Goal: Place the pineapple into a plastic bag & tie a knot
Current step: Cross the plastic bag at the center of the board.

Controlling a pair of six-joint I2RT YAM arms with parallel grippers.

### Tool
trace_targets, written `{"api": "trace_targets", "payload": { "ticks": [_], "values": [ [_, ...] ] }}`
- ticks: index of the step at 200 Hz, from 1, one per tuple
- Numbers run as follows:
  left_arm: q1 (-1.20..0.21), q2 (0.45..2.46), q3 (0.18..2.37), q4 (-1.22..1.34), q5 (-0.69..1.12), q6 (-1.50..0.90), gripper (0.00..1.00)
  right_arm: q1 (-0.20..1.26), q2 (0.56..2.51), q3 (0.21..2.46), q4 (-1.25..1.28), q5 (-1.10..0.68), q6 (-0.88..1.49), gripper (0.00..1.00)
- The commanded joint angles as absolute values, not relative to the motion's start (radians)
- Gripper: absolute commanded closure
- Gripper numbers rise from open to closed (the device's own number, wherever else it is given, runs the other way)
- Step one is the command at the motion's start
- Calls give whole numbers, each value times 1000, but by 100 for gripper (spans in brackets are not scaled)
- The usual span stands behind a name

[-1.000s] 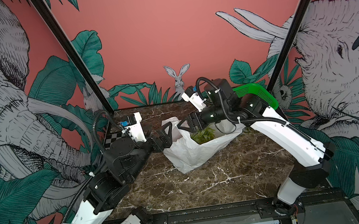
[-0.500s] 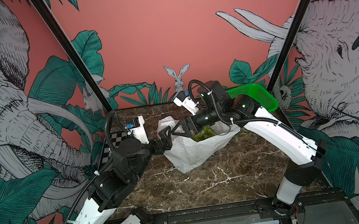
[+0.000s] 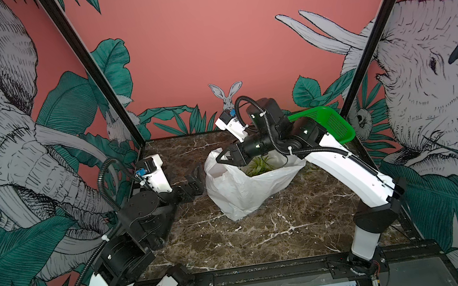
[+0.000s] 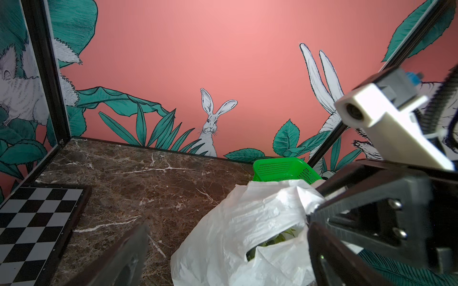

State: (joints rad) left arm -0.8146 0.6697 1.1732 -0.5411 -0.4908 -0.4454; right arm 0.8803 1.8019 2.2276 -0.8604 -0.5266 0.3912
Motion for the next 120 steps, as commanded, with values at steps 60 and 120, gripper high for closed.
{"api": "trace_targets", "payload": {
  "ticks": [60, 120],
  "values": [
    [-809, 818, 1120, -456, -208, -141, 1, 825, 1819, 2366, -910, -529, 416, 100],
    [-808, 900, 1094, -209, -220, -19, 1, 824, 1826, 2394, -940, -523, 411, 100]
  ]
}}
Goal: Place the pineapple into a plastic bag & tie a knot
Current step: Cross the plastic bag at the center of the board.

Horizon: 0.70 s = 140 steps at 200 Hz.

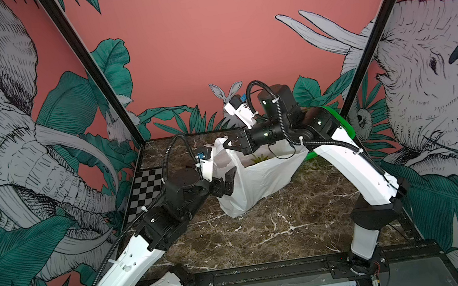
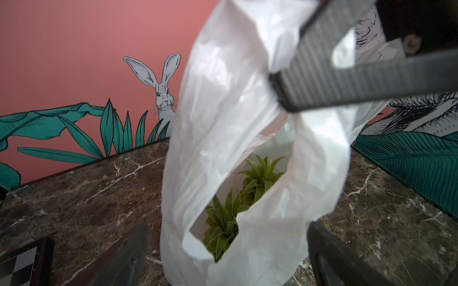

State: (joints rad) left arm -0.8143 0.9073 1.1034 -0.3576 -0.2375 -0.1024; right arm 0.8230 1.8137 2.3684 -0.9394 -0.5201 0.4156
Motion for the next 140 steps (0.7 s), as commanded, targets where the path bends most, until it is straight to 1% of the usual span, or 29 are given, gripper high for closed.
{"api": "trace_targets", "payload": {
  "ticks": [1, 44, 98, 109, 117, 140],
  "values": [
    [-809, 900, 1094, -207, -220, -18, 1, 823, 1826, 2394, -941, -523, 411, 100],
    [-810, 891, 1042, -104, -218, 13, 1, 820, 1847, 2429, -968, -518, 398, 100],
    [-807, 988, 1014, 1, -207, 10, 1, 807, 1848, 2442, -962, -522, 408, 100],
    [-808, 1005, 1011, 19, -208, 8, 4, 804, 1846, 2444, -959, -525, 412, 100],
    [-807, 1014, 1014, 26, -202, 8, 9, 801, 1845, 2444, -959, -526, 413, 100],
    [-801, 1034, 1022, 27, -184, 2, 29, 795, 1844, 2441, -958, -520, 416, 100]
  ]
}}
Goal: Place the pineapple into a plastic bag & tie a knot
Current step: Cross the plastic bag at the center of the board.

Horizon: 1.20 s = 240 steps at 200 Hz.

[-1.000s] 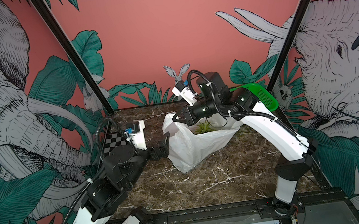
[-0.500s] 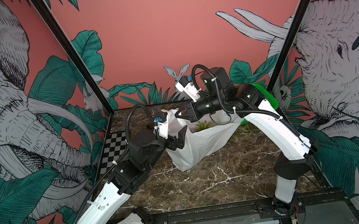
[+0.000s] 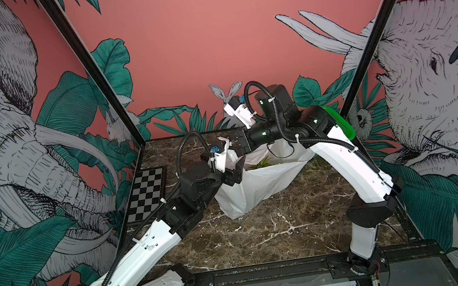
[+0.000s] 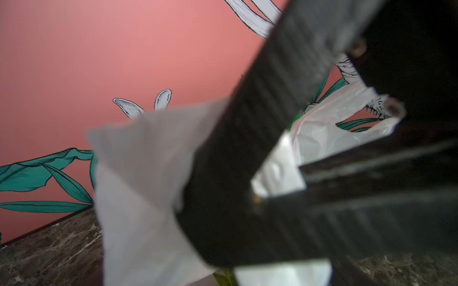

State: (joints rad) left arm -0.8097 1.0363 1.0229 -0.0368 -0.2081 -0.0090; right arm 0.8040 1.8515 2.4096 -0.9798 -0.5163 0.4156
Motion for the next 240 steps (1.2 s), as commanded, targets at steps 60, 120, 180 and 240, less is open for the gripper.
{"api": "trace_targets", "payload": {
  "ticks": [60, 120, 180, 240],
  "values": [
    [-786, 1042, 1015, 38, -192, -35, 100, 744, 1798, 2421, -926, -453, 434, 59],
    [-769, 1058, 1036, 7, -189, -58, 100, 569, 1393, 2082, -986, -12, 378, 16],
    [-752, 1064, 1055, -19, -168, -54, 100, 511, 1240, 1808, -1036, 136, 320, 9],
    [-750, 1057, 1029, -11, -162, -70, 100, 453, 1329, 1787, -912, 91, 312, 19]
  ]
}}
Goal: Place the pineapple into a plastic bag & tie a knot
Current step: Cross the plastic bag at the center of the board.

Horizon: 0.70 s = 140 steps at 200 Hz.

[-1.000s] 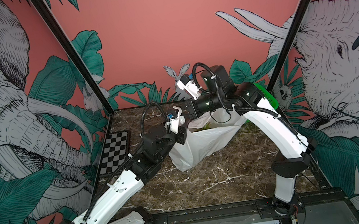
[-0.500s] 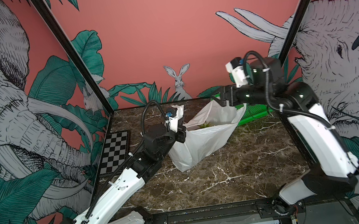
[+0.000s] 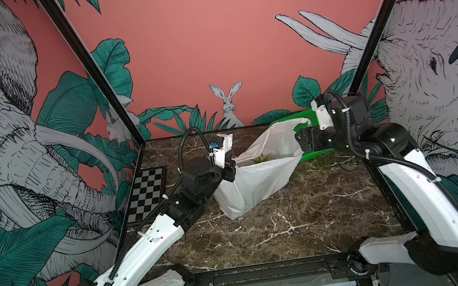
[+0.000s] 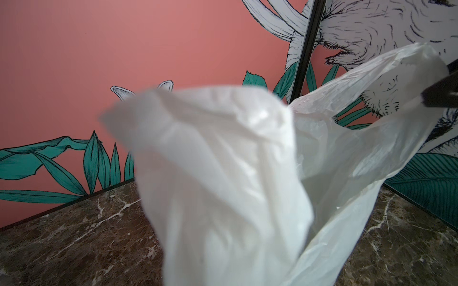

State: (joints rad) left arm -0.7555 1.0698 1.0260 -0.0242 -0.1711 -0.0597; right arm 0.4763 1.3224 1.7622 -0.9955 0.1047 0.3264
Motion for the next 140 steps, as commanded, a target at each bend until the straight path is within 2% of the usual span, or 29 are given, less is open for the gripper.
{"api": "trace_targets", "payload": {
  "ticks": [1, 24, 45, 58, 140],
  "values": [
    [-750, 1057, 1028, -11, -162, -70, 100, 453, 1332, 1789, -911, 89, 311, 20],
    [-747, 1058, 1014, 6, -158, -85, 100, 445, 1357, 1832, -915, 54, 309, 49],
    [-740, 1064, 1013, 22, -159, -89, 100, 446, 1334, 1841, -934, 28, 318, 83],
    [-730, 1068, 1012, 43, -157, -95, 100, 446, 1315, 1844, -953, 13, 325, 100],
    [-625, 1153, 1083, 92, -37, -109, 100, 478, 1251, 1885, -997, -99, 418, 100]
  ]
}}
